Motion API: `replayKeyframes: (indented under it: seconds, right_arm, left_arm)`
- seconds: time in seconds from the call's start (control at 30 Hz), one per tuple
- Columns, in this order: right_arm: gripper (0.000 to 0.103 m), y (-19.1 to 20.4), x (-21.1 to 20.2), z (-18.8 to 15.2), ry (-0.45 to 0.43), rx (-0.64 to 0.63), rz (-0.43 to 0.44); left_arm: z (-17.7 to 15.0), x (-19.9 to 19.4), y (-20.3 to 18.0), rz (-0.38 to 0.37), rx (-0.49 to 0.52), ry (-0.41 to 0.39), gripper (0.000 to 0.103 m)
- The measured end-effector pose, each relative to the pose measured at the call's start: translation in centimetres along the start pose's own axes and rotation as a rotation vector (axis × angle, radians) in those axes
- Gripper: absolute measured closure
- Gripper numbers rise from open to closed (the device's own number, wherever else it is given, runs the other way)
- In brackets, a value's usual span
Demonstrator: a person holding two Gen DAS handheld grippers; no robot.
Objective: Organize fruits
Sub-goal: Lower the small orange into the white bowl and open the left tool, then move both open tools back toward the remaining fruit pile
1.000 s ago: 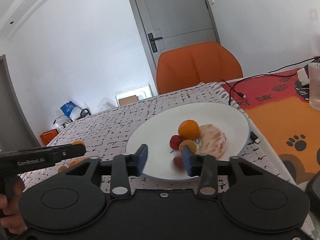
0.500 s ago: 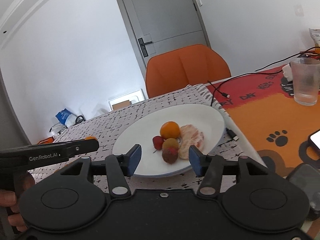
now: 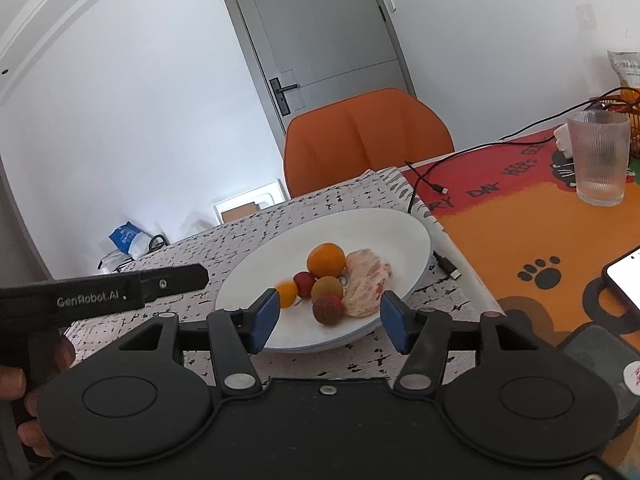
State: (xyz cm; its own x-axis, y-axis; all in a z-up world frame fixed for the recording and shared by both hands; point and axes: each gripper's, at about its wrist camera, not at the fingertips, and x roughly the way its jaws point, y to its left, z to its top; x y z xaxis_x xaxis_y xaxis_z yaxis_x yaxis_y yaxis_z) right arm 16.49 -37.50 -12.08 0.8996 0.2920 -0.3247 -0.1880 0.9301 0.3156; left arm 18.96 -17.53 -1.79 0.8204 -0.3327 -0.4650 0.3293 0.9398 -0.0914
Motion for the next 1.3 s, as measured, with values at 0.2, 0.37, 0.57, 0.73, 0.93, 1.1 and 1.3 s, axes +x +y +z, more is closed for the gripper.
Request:
replayKeyframes:
  seconds: [0.2, 0.37, 0.57, 0.73, 0.93, 1.1, 1.3]
  right_arm:
    - [0.039, 1.0, 0.4, -0.1, 0.004, -0.005, 0.026]
    - [0.029, 2.3, 0.6, -0.1, 0.002, -0.021, 0.048]
    - [0.029, 3.7, 1.0, -0.5, 0.012, -0.032, 0.076]
    - [0.023, 5.2, 1.2, -0.7, 0.019, -0.055, 0.102]
    - [0.014, 7.0, 1.7, -1.0, 0.032, -0.084, 0.128]
    - [0.007, 8.4, 2.1, -1.2, 0.037, -0.109, 0.143]
    - [0.0, 9.6, 2.5, -1.5, 0.044, -0.128, 0.156]
  left_arm:
    - [-0.8, -1.6, 2.0, 0.095, 0.01, -0.019, 0.02]
    - [-1.2, -2.9, 3.8, 0.147, -0.005, -0.025, 0.016]
    - [-2.1, -4.5, 5.8, 0.189, -0.065, -0.026, 0.014]
    - [-3.1, -5.5, 7.0, 0.218, -0.071, -0.019, 0.014]
    - [-4.2, -6.7, 8.9, 0.247, -0.099, -0.016, 0.014]
    - [-5.0, -7.4, 10.3, 0.26, -0.129, -0.017, 0.014]
    - [-5.8, -7.9, 11.7, 0.27, -0.166, -0.018, 0.014]
